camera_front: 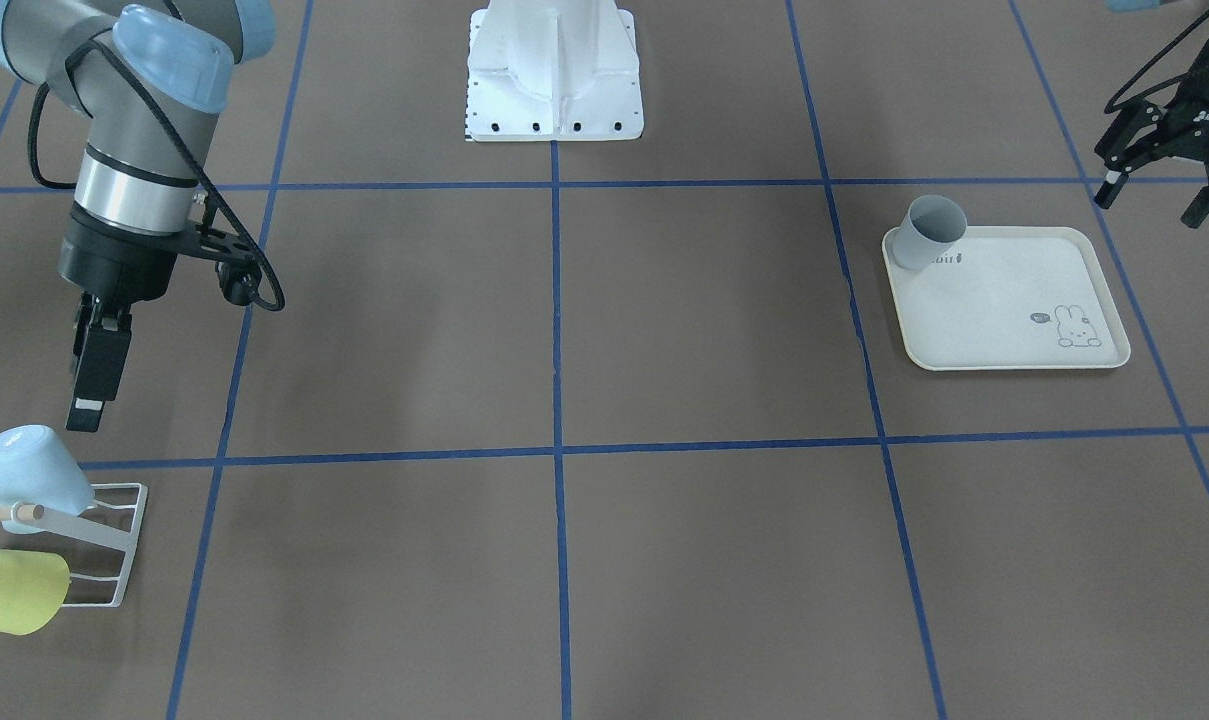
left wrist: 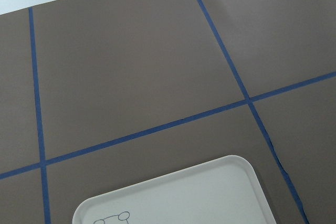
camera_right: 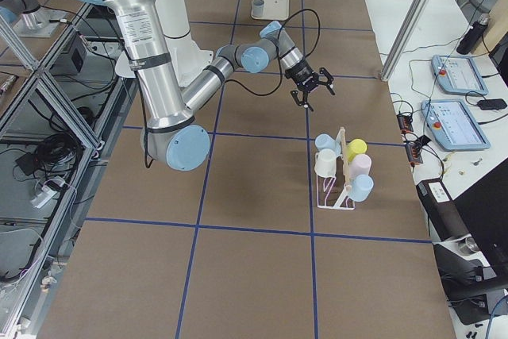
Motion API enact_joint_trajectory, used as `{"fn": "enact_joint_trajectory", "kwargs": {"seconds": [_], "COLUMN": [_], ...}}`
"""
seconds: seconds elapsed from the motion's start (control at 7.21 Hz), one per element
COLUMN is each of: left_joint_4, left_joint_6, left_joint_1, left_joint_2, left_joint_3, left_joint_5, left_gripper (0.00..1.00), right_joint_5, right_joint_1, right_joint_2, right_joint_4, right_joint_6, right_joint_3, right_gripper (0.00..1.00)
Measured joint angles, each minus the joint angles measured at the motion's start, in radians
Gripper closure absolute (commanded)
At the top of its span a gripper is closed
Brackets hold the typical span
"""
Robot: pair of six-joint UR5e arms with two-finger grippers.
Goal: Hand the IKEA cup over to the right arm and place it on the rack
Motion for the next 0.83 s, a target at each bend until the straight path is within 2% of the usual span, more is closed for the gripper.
{"fn": "enact_joint_trajectory", "kwargs": {"seconds": [0.14, 0.42, 0.69, 0.83], "left_joint_4": [-0.035, -0.091, -0.114, -0.115], "left_joint_6": [-0.069, -0.293, -0.404, -0.415], "left_joint_1": [0.06, 0.268, 0.425, 0.472], "left_joint_2": [0.0, 0.0, 0.007, 0.023], "left_joint_3": [0.019, 0.029, 0.035, 0.043], "left_joint_5": [0.017, 0.14, 0.244, 0.288], "left_gripper": [0.0, 0.0, 0.01, 0.08], "right_joint_5": [0.111, 0.303, 0.365, 0.372], "right_joint_1": [-0.002, -0.014, -0.055, -0.069], "right_joint_2": [0.0, 0.003, 0.011, 0.011], "right_joint_4": [0.001, 0.009, 0.061, 0.078], "right_joint_6": [0.183, 0.534, 0.76, 0.804], "right_joint_3": [0.046, 0.148, 0.201, 0.207], "right_gripper": [0.01, 0.01, 0.01, 0.01]}}
